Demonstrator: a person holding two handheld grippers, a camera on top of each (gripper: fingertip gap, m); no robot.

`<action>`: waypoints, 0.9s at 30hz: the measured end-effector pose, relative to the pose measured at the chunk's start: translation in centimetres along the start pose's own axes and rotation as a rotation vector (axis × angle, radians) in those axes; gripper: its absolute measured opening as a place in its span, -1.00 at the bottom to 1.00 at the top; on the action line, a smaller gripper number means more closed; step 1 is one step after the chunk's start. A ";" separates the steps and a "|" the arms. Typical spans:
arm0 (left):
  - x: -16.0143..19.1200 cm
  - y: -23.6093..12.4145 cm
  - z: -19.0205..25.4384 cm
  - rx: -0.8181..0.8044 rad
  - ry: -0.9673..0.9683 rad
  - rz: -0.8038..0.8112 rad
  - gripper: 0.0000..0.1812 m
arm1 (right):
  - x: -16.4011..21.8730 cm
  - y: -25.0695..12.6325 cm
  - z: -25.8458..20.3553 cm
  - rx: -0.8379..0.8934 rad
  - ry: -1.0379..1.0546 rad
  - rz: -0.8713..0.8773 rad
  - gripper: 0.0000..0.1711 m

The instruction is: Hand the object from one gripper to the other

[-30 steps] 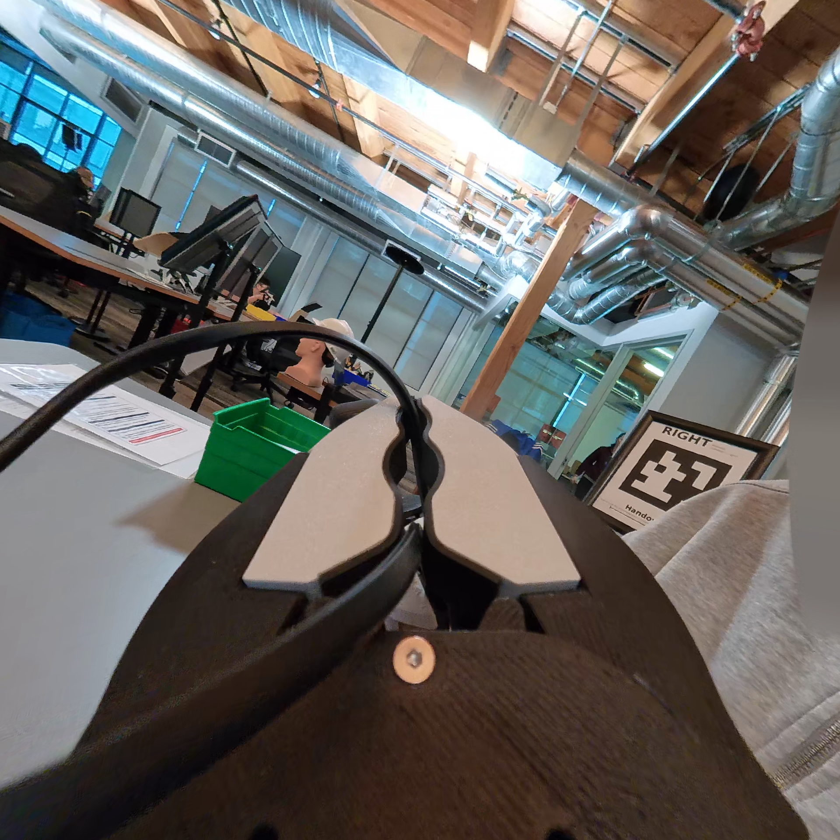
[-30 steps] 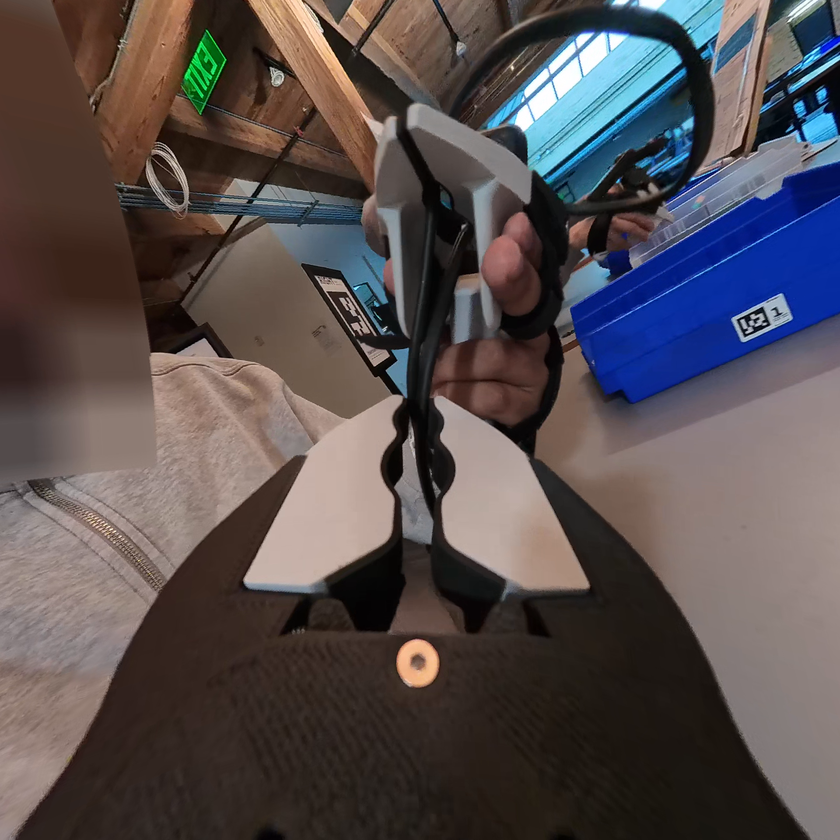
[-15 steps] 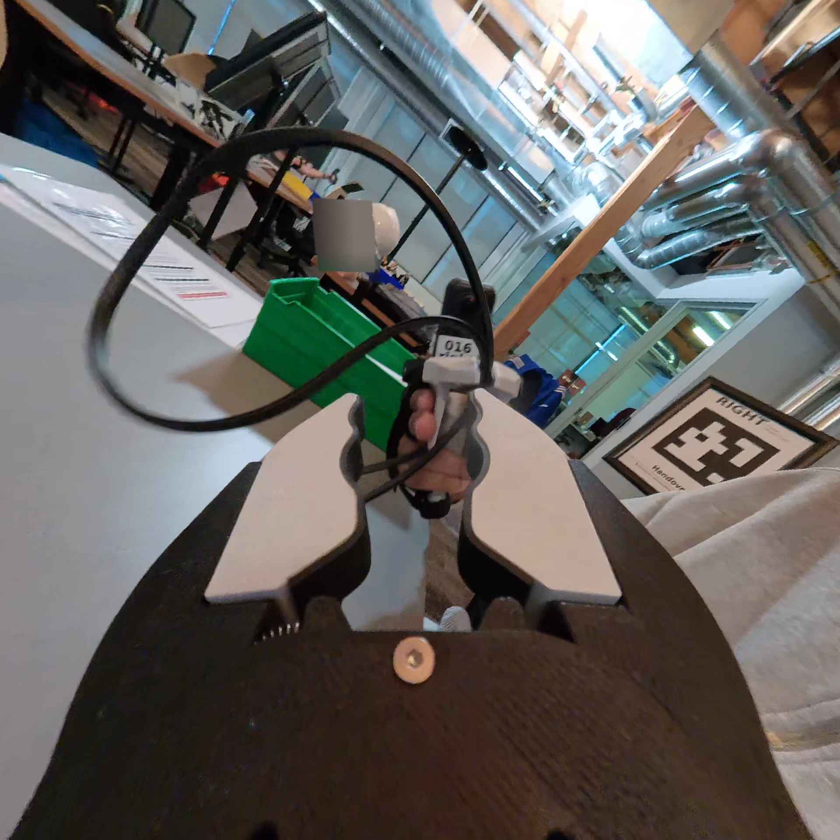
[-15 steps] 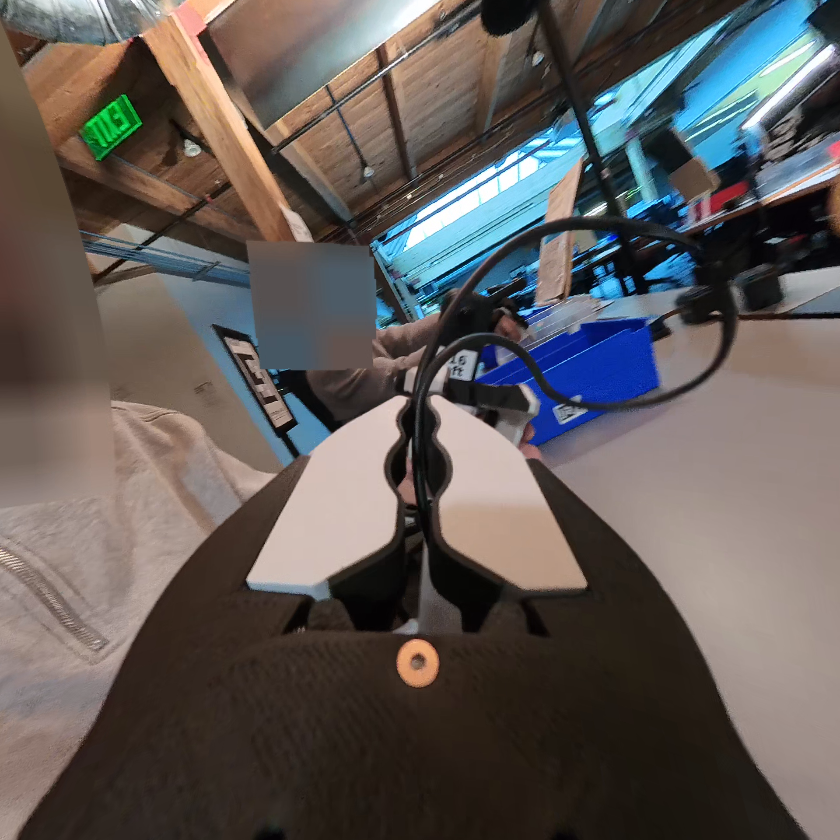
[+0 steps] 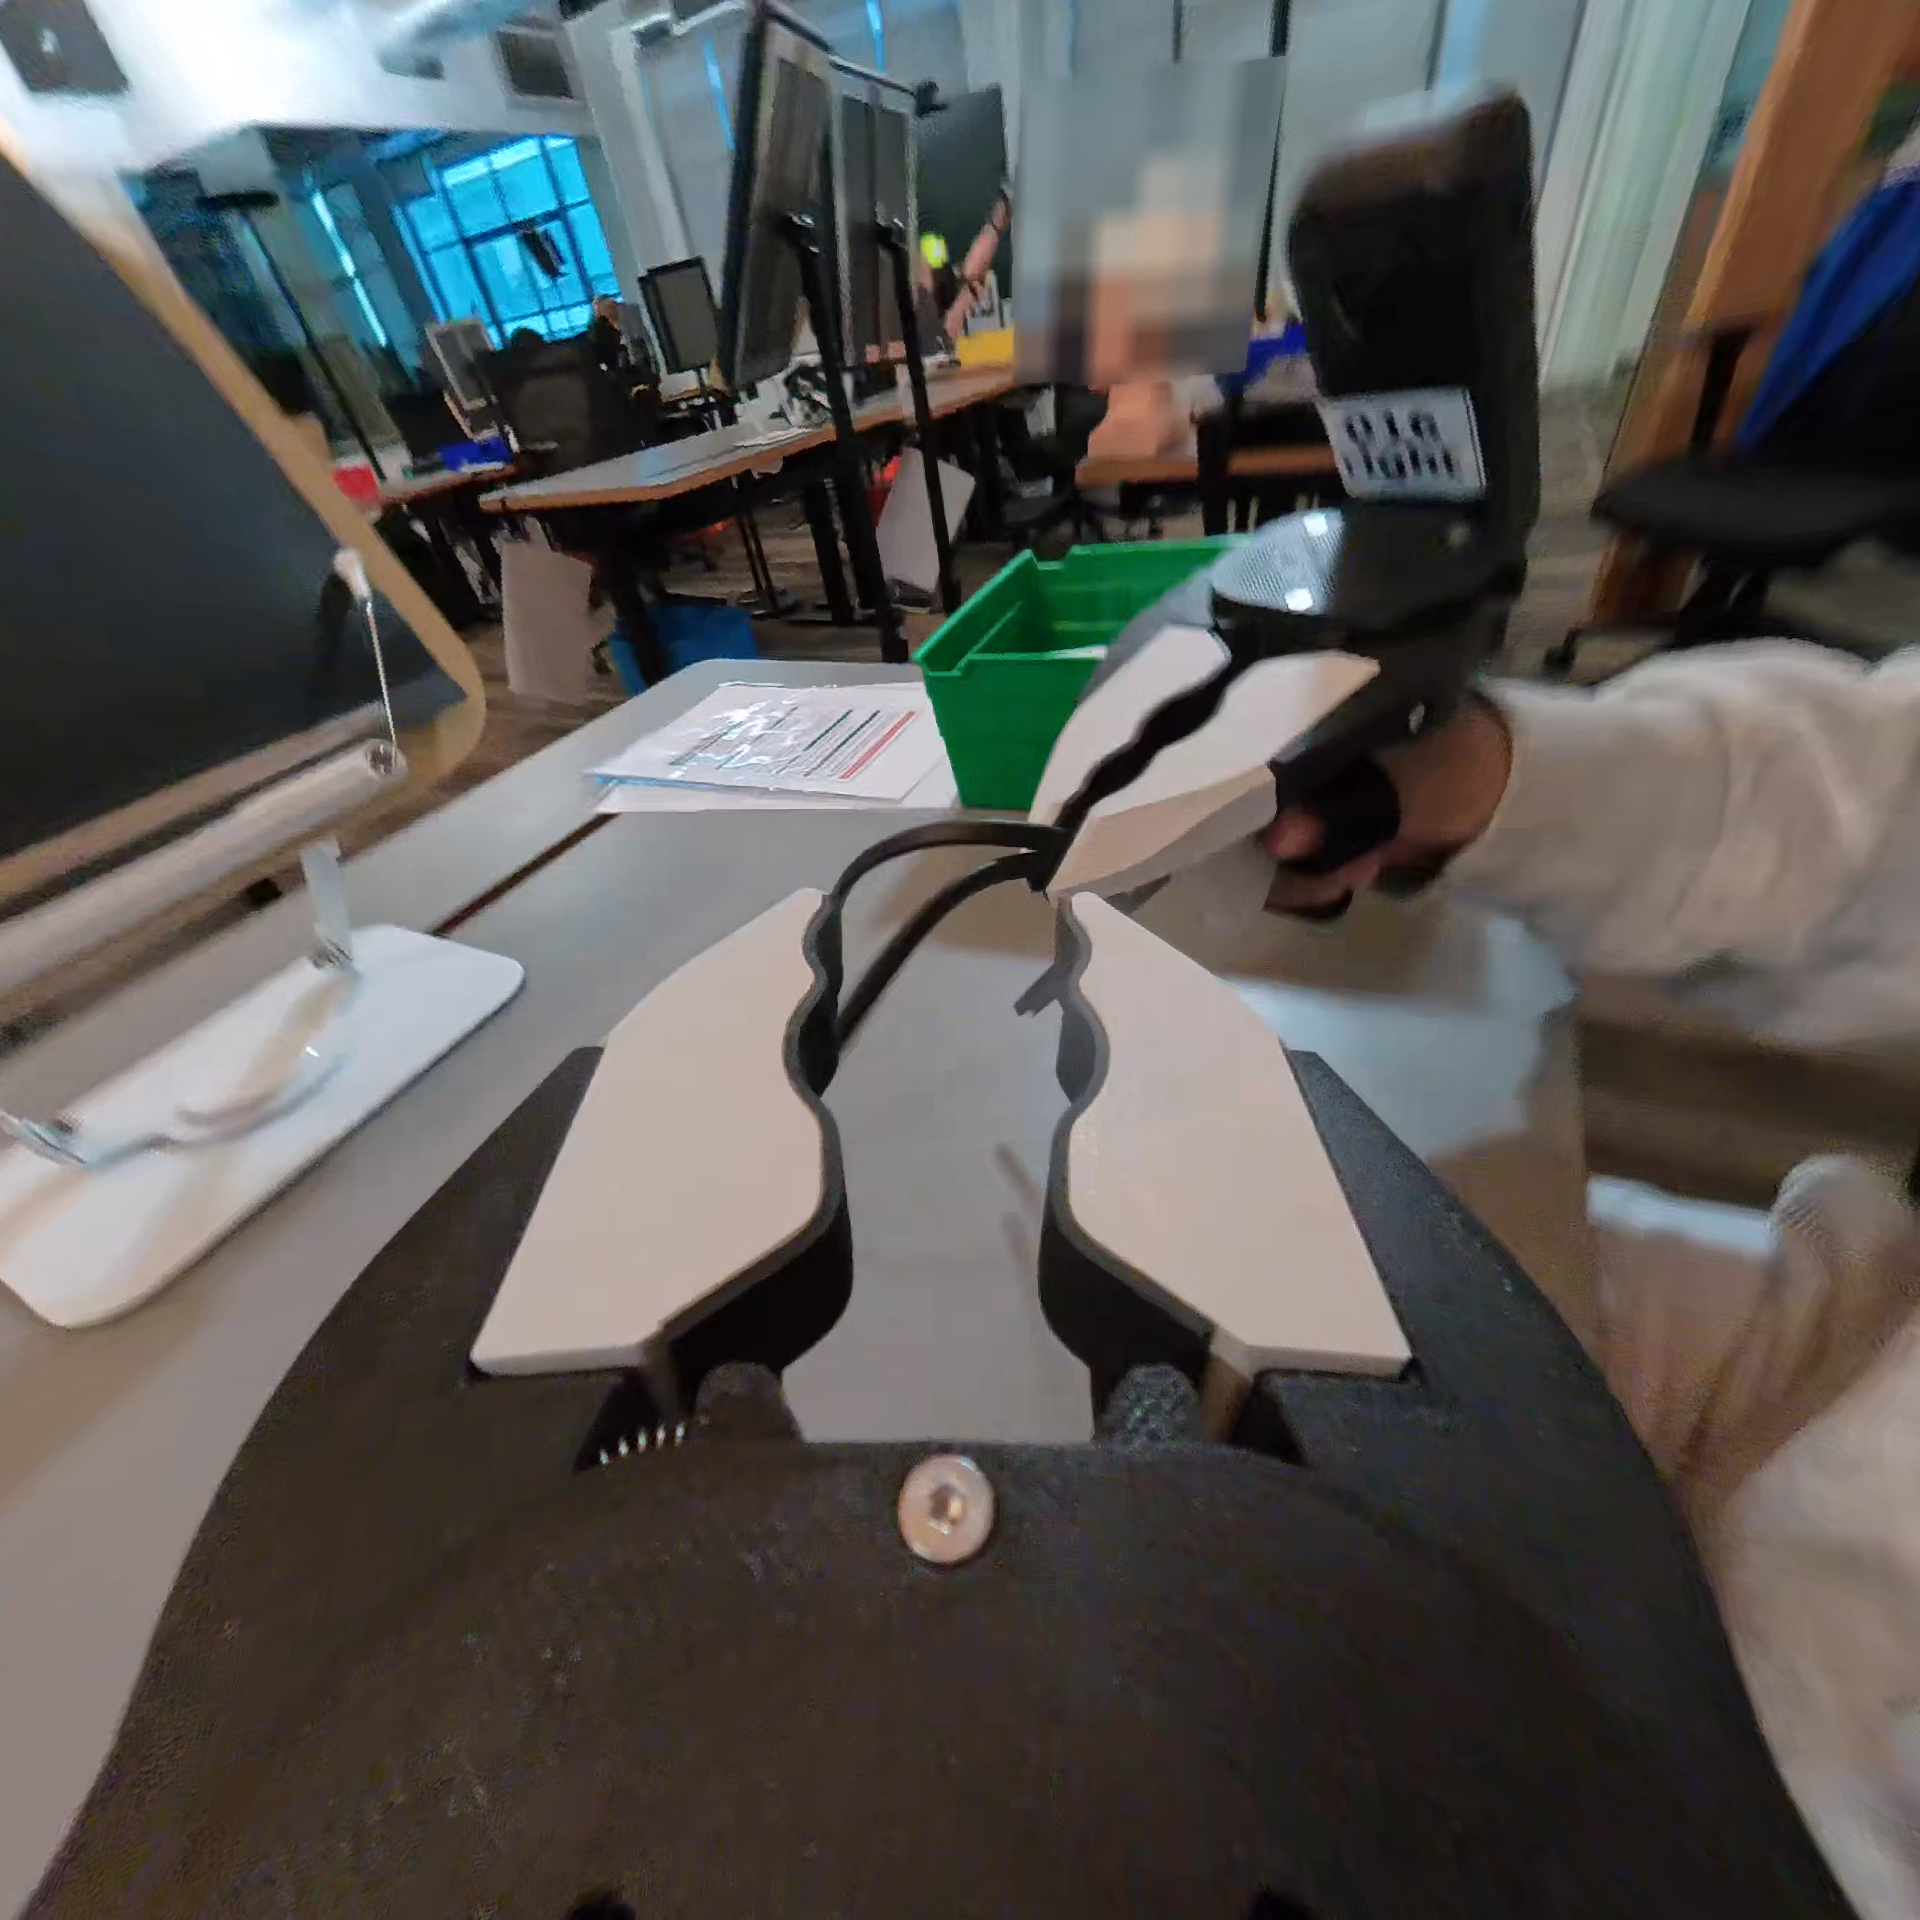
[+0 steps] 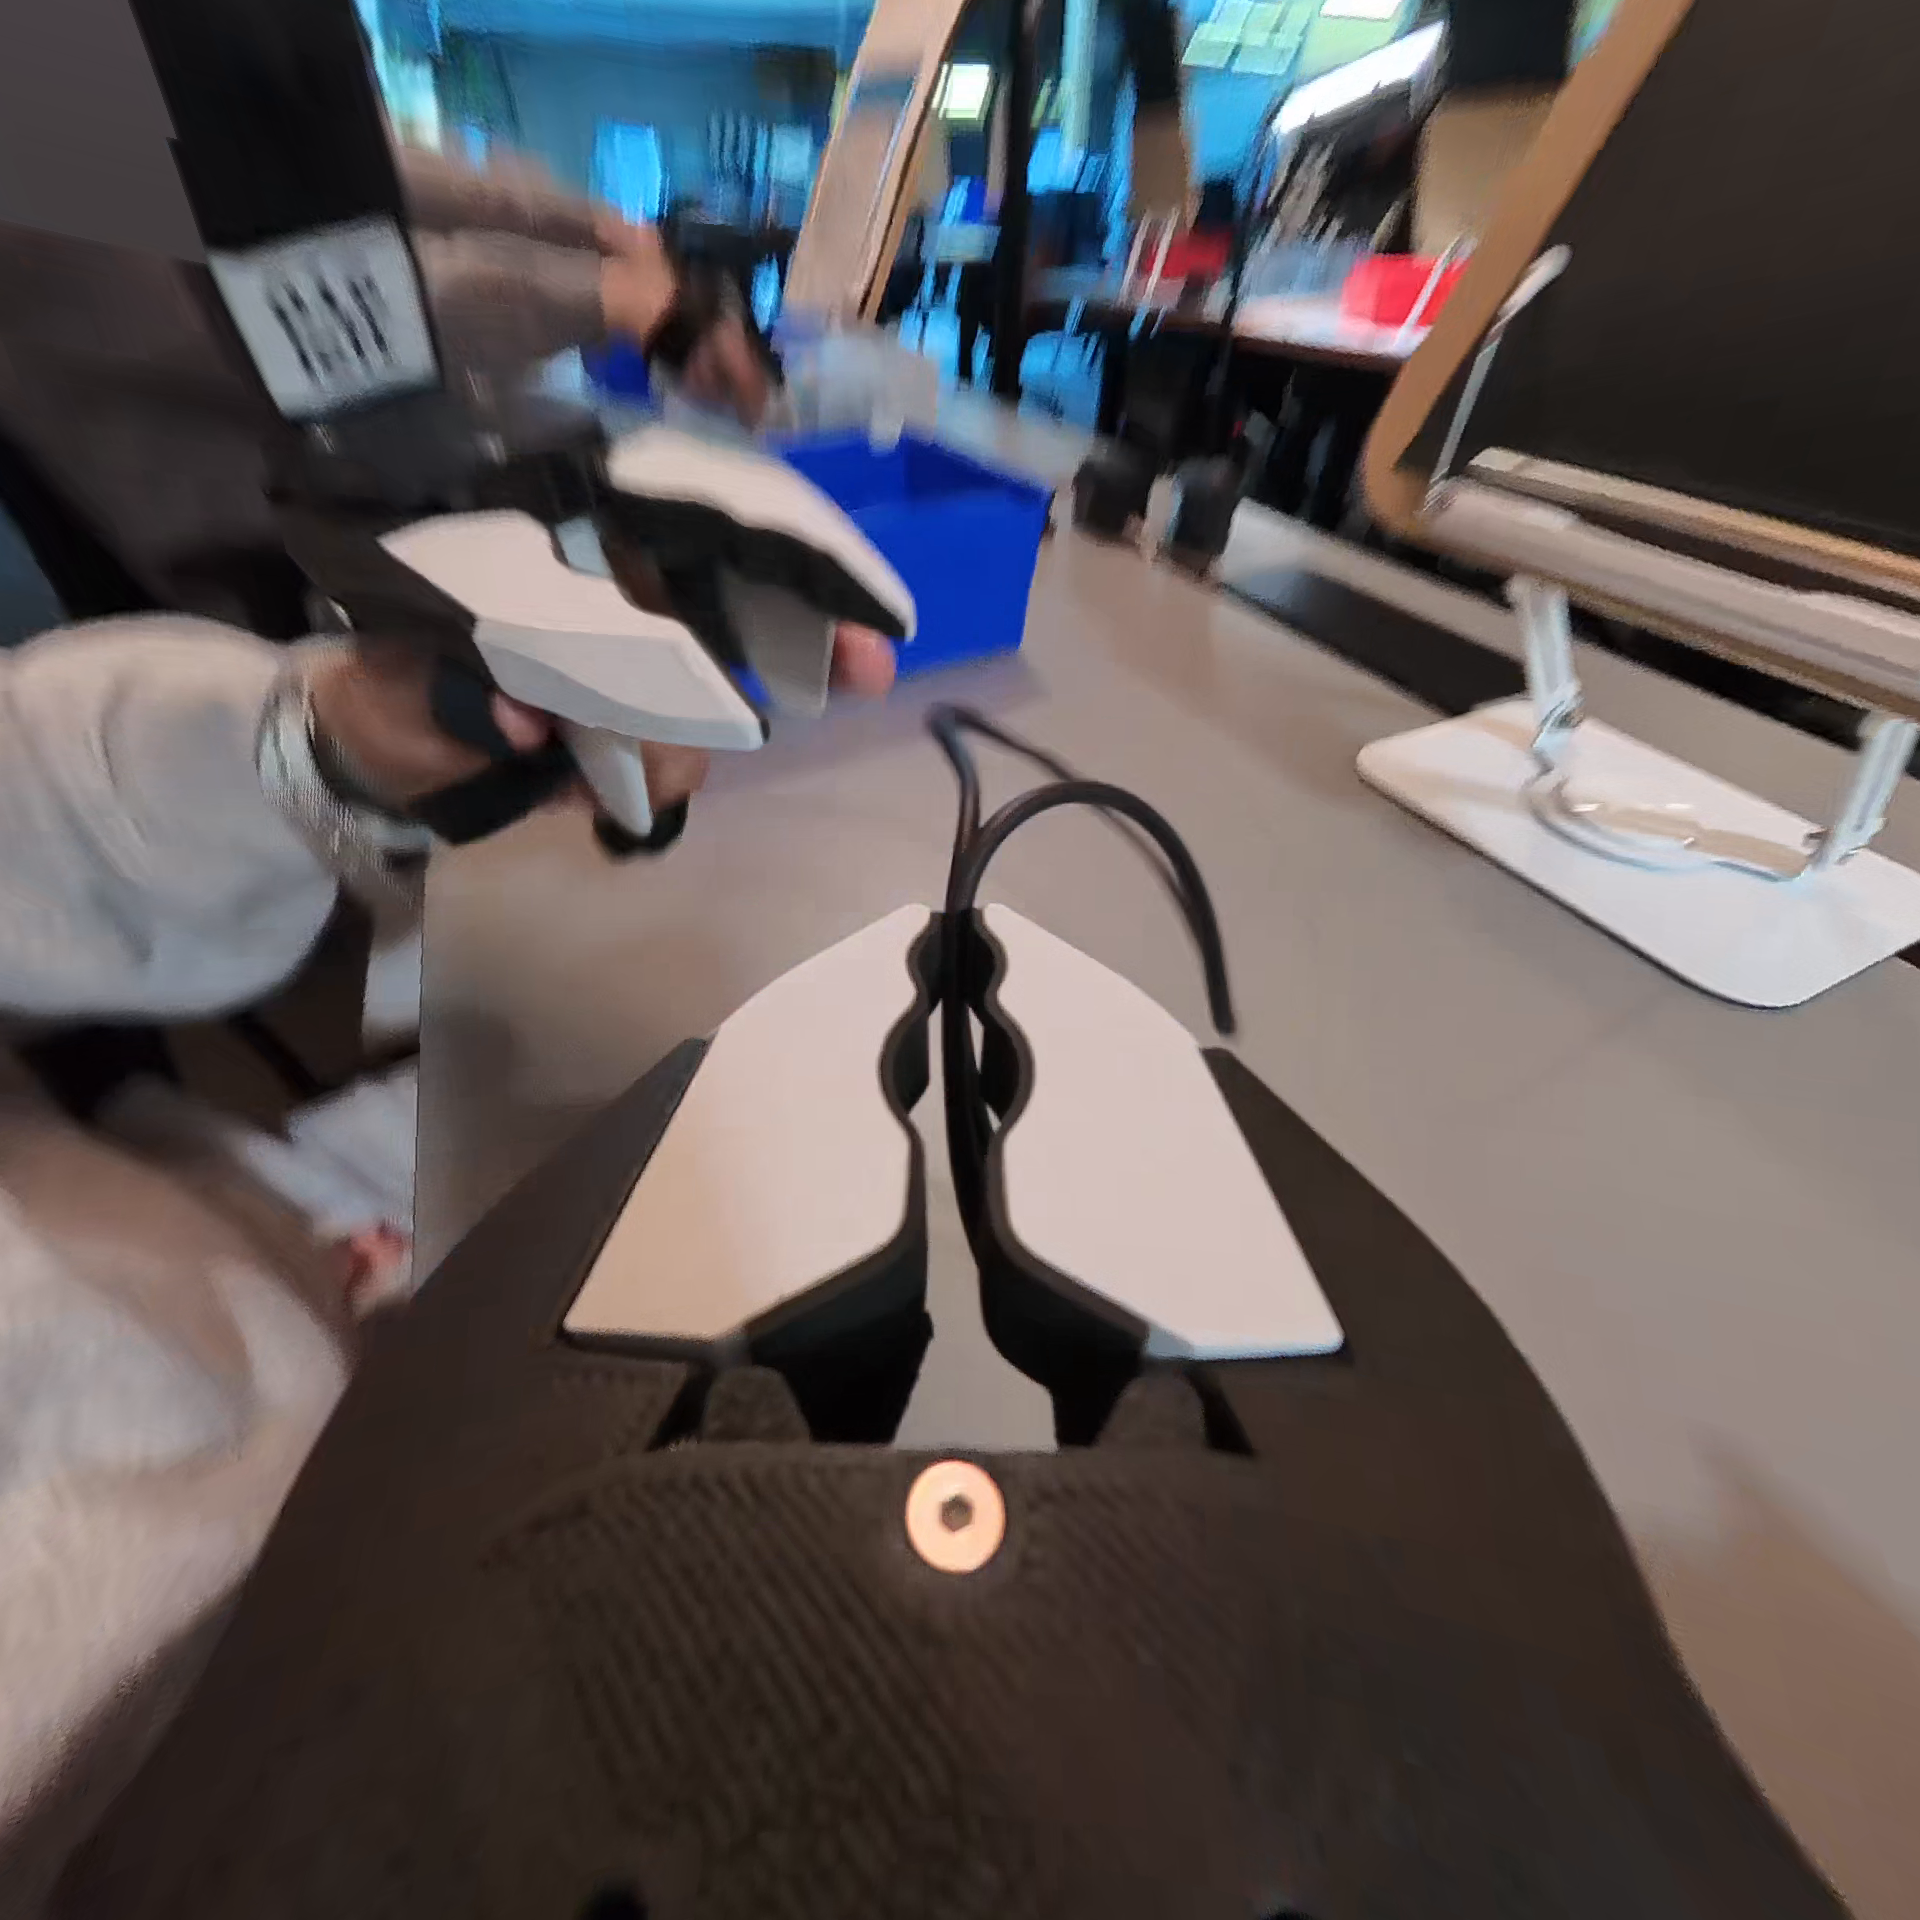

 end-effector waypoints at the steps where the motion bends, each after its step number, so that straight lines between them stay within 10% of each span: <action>1: 0.3 0.1 0.5 0.005 0.072 -0.025 -0.56 | 0.2 0.0 -0.4 -0.025 -0.014 -0.031 -0.95; 11: 5.0 1.8 5.3 0.135 0.412 -0.286 -0.59 | 1.9 -1.0 -5.6 -0.403 0.003 -0.394 -0.95; 27: 6.3 2.6 6.2 0.084 0.577 -0.347 -0.90 | 1.9 -2.5 -6.3 -0.491 0.135 -0.474 -0.95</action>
Point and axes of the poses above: each gripper's, where its closed fingertips meet, y out along the fingers, x out of its underside, z = x × y across the jaws, the point moved 2 cm from there along -y, back along the fingers, and after that the axes turned 13 degrees about -y, right-handed, at the moved point
